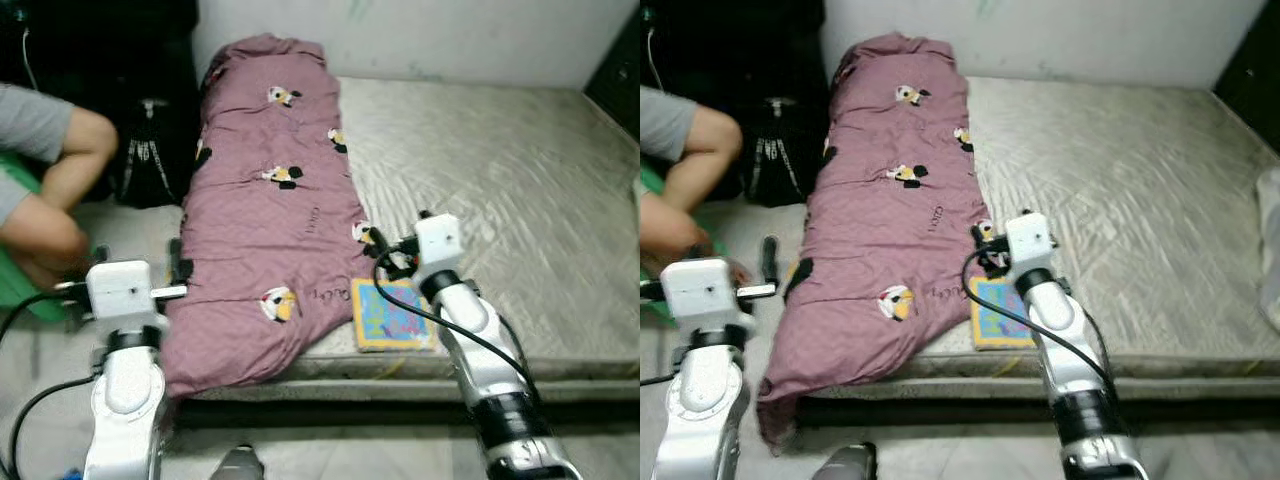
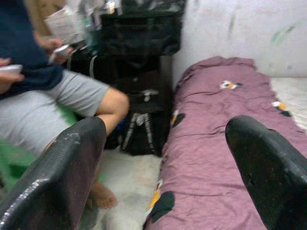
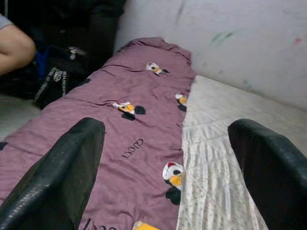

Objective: Clean up the room

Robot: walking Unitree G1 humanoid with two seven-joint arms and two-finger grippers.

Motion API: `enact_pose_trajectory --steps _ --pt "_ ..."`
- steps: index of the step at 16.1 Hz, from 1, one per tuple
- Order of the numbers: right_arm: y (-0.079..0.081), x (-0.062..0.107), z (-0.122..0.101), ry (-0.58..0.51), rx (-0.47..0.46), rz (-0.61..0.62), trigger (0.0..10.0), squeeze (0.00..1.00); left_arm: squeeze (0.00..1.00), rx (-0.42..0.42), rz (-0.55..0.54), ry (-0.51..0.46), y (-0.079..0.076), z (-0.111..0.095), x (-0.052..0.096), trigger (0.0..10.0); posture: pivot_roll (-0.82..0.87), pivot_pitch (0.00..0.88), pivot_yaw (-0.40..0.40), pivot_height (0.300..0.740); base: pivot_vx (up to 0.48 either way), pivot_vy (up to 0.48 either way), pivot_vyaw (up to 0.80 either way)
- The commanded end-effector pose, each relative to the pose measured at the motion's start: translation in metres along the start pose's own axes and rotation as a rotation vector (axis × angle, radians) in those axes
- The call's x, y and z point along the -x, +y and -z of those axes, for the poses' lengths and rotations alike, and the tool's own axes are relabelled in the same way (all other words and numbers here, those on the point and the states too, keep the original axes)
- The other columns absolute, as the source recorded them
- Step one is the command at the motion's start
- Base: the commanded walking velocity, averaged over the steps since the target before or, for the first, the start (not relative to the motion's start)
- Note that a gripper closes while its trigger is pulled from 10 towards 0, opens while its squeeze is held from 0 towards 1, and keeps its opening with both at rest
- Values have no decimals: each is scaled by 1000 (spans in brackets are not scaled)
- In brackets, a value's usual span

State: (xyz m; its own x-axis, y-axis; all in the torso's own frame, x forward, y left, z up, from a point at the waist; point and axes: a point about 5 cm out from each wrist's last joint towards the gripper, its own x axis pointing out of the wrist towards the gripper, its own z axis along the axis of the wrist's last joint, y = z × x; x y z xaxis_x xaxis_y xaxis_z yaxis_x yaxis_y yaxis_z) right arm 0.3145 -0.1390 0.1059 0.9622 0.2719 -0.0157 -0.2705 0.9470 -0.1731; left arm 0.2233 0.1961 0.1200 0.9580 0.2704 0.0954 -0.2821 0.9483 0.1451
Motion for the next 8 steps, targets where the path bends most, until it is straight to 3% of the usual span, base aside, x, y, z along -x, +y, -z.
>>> enact_pose_trajectory --steps 1,4,8 --pt "0 -4 -3 -12 0 -13 10000 0 0 -1 -14 -10 0 -3 2 10000 76 0 -132 740 0 0 0" --pt "1 -7 -6 -20 -5 -17 10000 0 0 5 -17 -5 -2 -1 5 10000 76 0 -136 740 0 0 0" --pt "-8 -1 -4 -32 -14 59 10000 0 0 8 64 -19 -14 -3 -10 10000 -11 0 -36 740 0 0 0"
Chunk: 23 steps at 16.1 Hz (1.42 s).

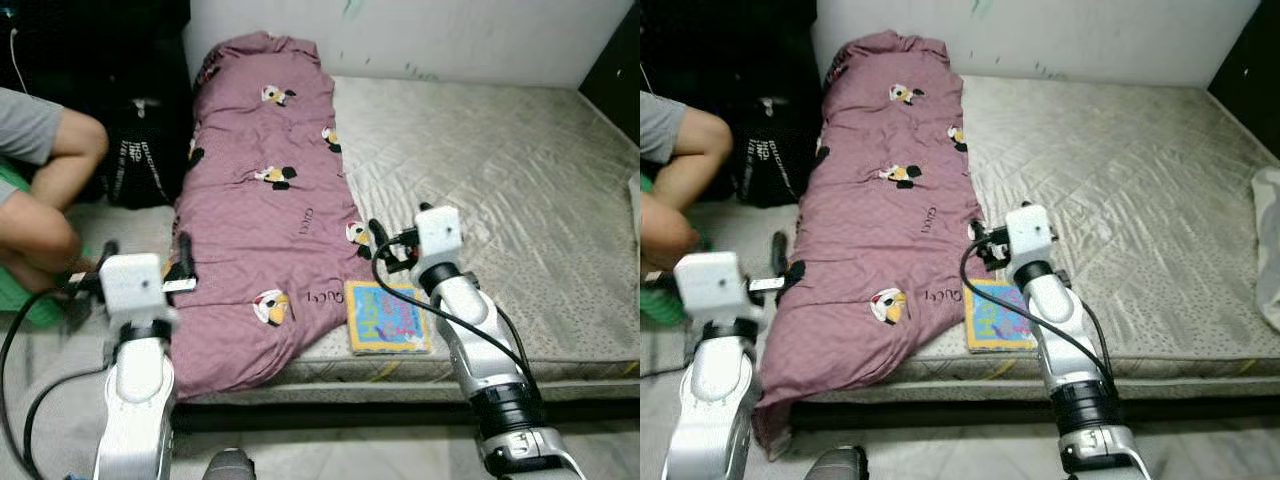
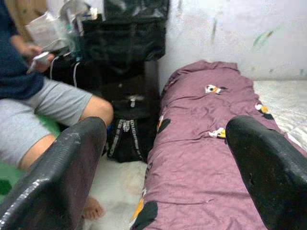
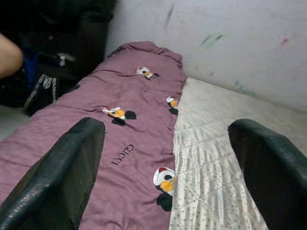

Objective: Clean up the room

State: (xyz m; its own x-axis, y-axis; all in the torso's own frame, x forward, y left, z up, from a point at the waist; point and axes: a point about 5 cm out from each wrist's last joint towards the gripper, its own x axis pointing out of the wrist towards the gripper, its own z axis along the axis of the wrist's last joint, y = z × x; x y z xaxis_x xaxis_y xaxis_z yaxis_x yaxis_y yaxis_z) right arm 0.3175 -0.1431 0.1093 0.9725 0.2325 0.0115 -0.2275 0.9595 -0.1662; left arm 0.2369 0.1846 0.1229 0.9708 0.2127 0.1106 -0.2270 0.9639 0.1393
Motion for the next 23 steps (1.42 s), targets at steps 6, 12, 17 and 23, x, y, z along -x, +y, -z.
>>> enact_pose_trajectory --steps 6,12,17,23 --pt "-9 12 0 -28 13 83 10000 0 0 -4 114 -12 -15 -3 -16 10000 -75 0 39 740 0 0 69" --pt "-1 8 -4 -38 40 51 10000 0 0 -13 96 -13 -3 -4 -11 10000 -45 0 42 740 0 0 800" --pt "0 10 0 -23 26 45 10000 0 0 1 104 8 -7 1 -5 10000 -34 0 16 740 0 0 304" --pt "0 8 -1 -21 34 37 10000 0 0 20 101 4 -9 0 -4 10000 -31 0 -3 740 0 -207 0"
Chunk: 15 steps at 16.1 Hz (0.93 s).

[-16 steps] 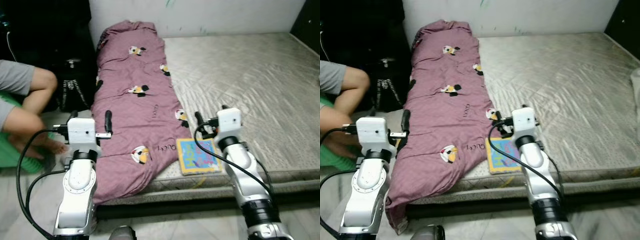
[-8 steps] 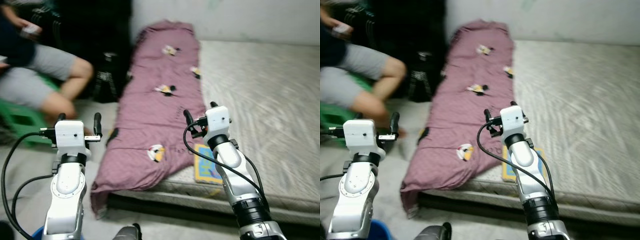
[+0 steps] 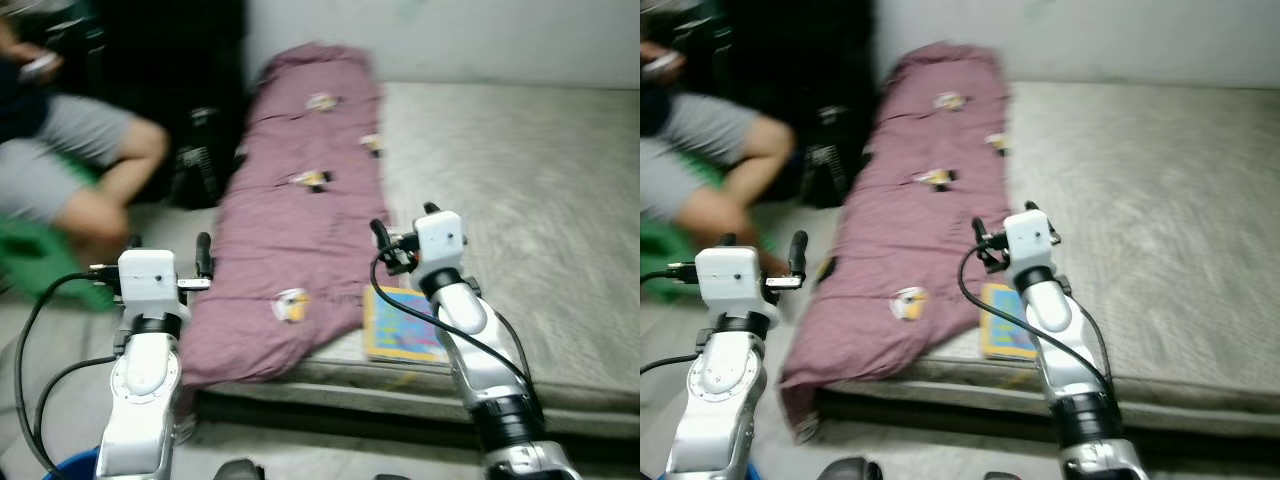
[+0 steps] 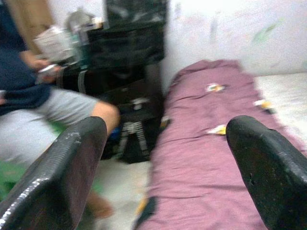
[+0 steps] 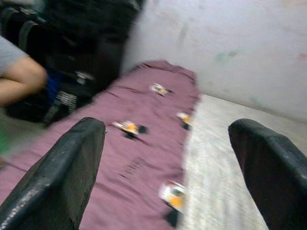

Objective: Clean up the room

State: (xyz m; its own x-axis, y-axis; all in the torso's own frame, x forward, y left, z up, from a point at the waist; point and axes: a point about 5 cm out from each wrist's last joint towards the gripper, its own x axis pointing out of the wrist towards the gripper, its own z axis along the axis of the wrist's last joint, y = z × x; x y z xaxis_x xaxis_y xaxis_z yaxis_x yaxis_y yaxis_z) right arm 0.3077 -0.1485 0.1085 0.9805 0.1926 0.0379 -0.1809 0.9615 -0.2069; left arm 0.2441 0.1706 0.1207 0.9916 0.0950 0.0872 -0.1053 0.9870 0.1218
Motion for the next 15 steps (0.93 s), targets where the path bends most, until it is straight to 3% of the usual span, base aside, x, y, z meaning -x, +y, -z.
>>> enact_pose_trajectory --steps 1,15 --pt "2 -3 -2 -3 -8 -7 10000 0 0 -10 -20 -4 6 -1 0 10000 -32 0 -4 740 0 -296 0" --pt "1 -4 -1 3 -3 -10 10000 0 0 0 -18 -4 4 -1 1 10000 -33 0 -12 740 0 -340 0"
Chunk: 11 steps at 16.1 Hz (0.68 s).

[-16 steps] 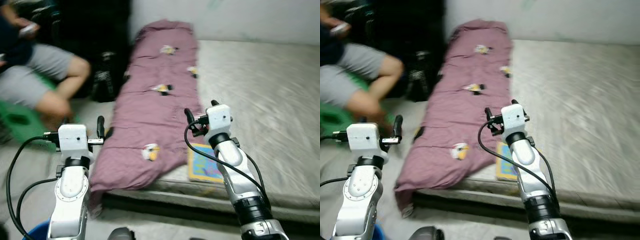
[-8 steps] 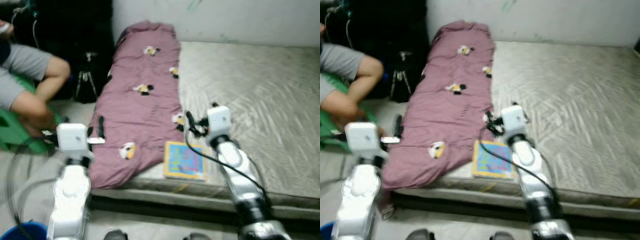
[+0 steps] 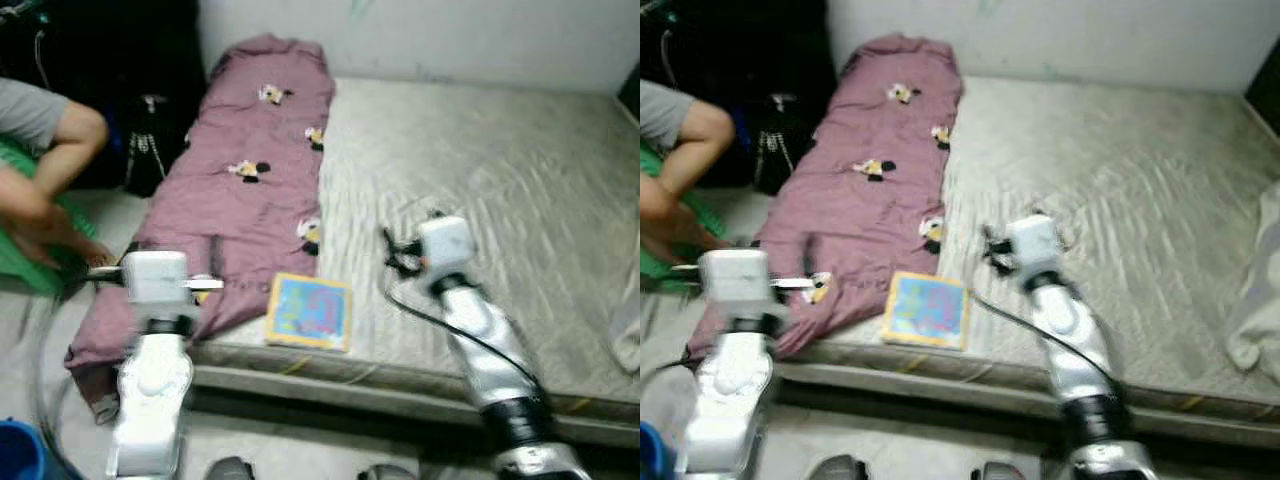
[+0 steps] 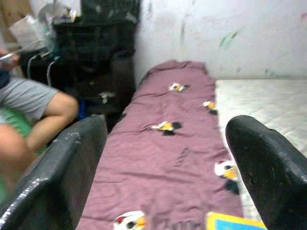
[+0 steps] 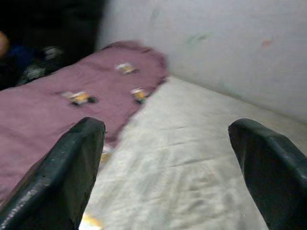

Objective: Clean up the room

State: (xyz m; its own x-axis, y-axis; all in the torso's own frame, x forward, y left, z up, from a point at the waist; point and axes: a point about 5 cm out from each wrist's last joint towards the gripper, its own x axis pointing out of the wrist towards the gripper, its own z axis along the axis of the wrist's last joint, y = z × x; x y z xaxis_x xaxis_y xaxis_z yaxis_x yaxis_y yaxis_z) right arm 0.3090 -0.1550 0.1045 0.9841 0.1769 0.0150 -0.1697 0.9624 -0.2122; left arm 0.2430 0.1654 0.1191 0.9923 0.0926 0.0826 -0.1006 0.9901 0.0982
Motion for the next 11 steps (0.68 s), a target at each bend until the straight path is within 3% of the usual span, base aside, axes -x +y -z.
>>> enact_pose_trajectory --steps 1,8,11 --pt "7 -4 -6 -24 -13 -22 10000 0 0 -24 -20 -8 9 -2 -1 10000 -33 0 -12 740 0 -281 0" --pt "6 -4 -6 -19 -18 -22 10000 0 0 -18 -23 -10 8 -2 0 10000 -31 0 -14 740 0 -302 0" --pt "5 -5 -5 -16 -17 -21 10000 0 0 -4 -34 -22 9 -4 -1 10000 -31 0 -16 740 0 0 0"
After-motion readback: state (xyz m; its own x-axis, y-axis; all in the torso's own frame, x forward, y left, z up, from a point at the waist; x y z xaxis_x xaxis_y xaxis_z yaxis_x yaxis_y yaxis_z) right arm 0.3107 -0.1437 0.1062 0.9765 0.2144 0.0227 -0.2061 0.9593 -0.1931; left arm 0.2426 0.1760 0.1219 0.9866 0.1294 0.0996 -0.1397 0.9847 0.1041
